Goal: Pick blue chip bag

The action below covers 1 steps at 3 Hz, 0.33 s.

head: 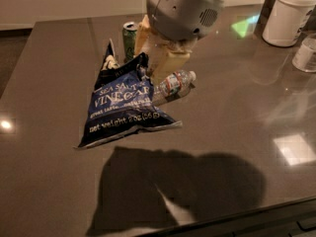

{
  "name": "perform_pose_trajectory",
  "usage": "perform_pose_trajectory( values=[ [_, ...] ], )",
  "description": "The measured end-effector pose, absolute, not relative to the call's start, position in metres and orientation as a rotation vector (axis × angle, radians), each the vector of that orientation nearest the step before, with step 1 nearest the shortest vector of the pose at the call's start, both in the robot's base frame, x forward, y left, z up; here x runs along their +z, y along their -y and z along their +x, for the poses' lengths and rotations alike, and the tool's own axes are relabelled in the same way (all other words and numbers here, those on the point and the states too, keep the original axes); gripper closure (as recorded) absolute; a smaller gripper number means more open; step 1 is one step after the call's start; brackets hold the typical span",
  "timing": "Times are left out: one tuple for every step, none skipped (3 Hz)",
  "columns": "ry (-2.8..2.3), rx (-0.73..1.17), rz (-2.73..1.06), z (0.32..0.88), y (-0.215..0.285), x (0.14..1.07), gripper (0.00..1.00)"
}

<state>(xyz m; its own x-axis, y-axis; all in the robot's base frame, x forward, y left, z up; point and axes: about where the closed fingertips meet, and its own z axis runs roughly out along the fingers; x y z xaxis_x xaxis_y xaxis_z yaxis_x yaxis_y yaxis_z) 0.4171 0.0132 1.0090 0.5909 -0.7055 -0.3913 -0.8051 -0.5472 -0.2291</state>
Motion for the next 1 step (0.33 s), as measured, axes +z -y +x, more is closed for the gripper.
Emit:
perform_pose_trajectory(
  values=[
    [-1.207, 0.331, -2.409, 0.4211, -0.0188, 1.0145, 1.0]
  ],
)
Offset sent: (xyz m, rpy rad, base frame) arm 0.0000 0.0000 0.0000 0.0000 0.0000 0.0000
